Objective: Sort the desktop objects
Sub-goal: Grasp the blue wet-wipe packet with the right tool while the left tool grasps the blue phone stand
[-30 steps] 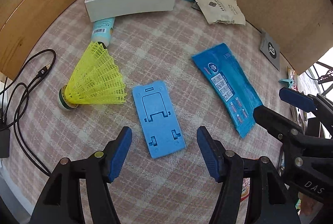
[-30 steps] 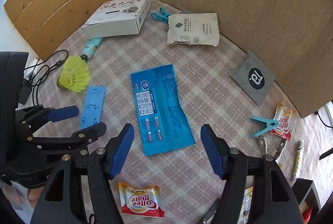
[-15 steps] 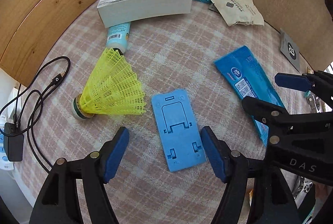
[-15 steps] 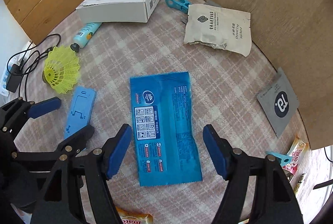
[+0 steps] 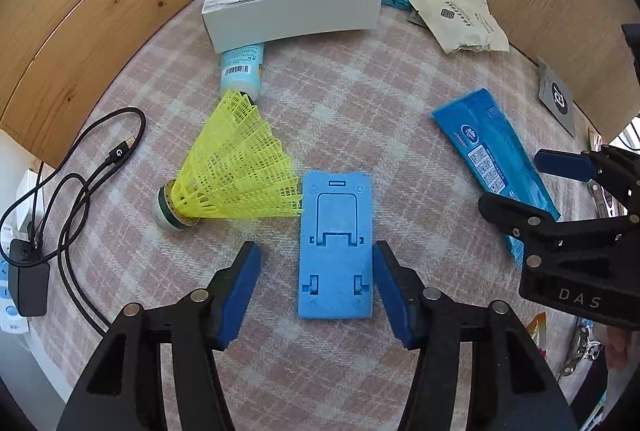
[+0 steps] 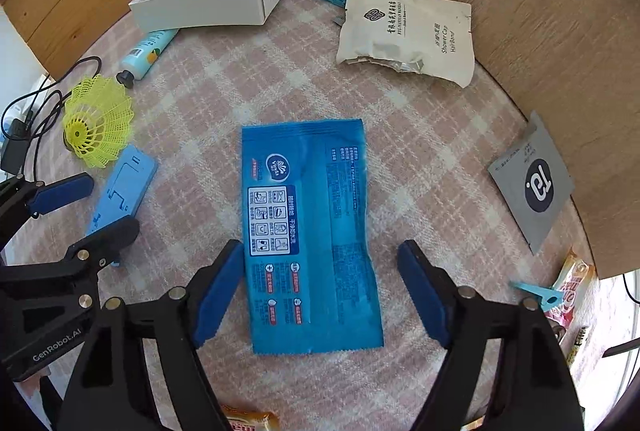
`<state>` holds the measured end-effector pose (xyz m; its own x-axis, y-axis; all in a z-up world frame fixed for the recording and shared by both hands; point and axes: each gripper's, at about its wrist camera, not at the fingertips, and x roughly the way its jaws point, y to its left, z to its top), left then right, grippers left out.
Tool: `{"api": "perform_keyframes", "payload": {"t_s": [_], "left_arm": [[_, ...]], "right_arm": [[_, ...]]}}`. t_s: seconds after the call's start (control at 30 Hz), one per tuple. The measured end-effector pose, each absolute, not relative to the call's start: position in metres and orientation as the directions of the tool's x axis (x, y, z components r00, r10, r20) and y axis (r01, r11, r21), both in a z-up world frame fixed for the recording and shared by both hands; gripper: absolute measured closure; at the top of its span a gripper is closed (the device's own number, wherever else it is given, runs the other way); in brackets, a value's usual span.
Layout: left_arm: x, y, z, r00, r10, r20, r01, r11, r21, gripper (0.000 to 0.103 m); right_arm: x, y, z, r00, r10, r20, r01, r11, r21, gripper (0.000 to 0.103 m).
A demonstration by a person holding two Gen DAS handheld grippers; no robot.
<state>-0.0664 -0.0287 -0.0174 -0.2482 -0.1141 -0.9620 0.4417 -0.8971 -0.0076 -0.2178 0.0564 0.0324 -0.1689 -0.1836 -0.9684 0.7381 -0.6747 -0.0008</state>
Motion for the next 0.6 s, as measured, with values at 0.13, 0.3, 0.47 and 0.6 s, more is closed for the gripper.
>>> {"api": "perform_keyframes", "payload": {"t_s": [0.13,0.3,0.47,0.6], "left_arm": [[-0.059,-0.03,-0.016,-0.251,-0.1,-0.963,0.43,-0.903,-0.018,0.066],[-0.047,-0.036,-0.015,-0.261,-0.07,-0.963,0.431,-0.901,-0.051,0.066],[-0.034,-0.043,-0.015,-0.28,-0.03,-0.96,0.445,-0.89,-0.102,0.068],[-0.021,-0.048,-0.013,-0.287,0.018,-0.958,0.455,-0.877,-0.153,0.068]], "right_arm": [[-0.219,0.06,0.038,-0.162,-0.183,-0.97,0.722,-0.692,0.01,0.053],[-0.233,0.071,0.043,-0.122,-0.22,-0.968,0.682,-0.727,0.08,0.069],[-0.242,0.084,0.046,-0.095,-0.253,-0.963,0.65,-0.748,0.133,0.078],[-0.244,0.09,0.049,-0.091,-0.273,-0.958,0.625,-0.764,0.159,0.082]]}}
